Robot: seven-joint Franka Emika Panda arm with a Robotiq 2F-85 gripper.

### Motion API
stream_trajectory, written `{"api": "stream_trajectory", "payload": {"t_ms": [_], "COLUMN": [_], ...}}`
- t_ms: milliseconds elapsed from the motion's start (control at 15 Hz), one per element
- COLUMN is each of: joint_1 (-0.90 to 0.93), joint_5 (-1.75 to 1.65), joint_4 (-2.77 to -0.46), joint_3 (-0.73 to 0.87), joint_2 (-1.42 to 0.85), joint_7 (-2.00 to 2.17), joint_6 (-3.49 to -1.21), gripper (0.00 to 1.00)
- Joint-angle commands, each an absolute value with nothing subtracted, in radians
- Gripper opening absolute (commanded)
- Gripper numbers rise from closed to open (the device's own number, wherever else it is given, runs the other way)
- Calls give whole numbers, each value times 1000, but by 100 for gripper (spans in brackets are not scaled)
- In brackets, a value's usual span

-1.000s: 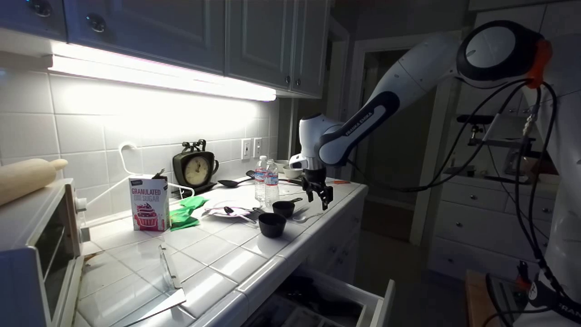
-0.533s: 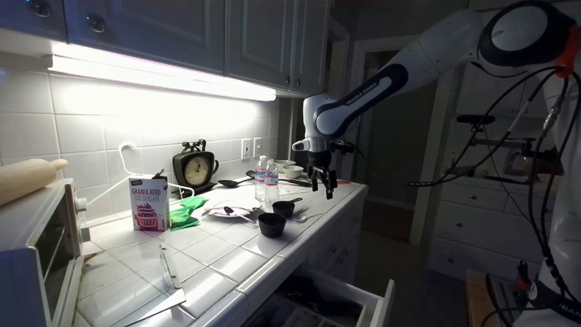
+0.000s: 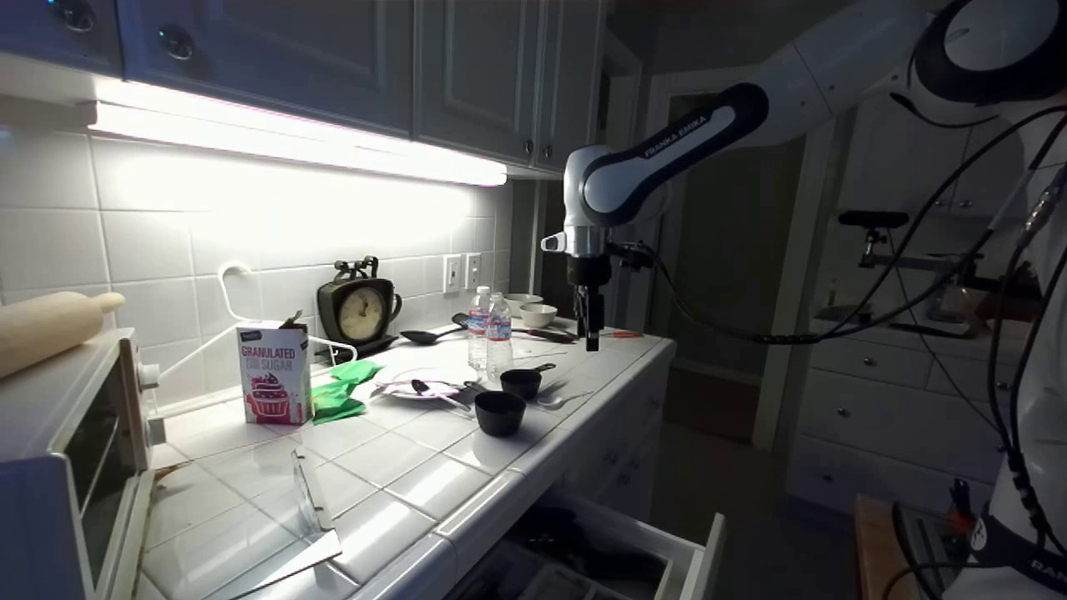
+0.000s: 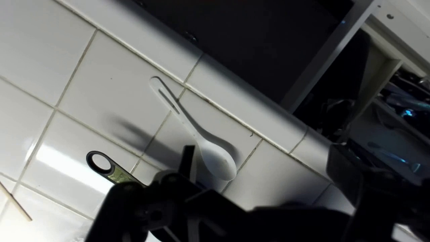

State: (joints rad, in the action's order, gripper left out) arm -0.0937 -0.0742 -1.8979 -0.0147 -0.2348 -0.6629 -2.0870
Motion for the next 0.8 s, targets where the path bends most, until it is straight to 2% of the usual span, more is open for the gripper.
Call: {"api": "stream_trajectory", "payload": {"t_ms": [0,267,333,733], "joint_1": [-77,-64,-68,-65], "joint_5": [-12,3,-24,-23], "joint_4": [-1968,-1998,-1947,-1961], "joint_3": [-13,-10,-9,-8], "joint_2": [-167,-144,-187,-175], "joint_7": [-486,-349,-403,-361], "joint_6": [-2097,-2107,-2085,-2085], "gripper": [100,100,100,100]}}
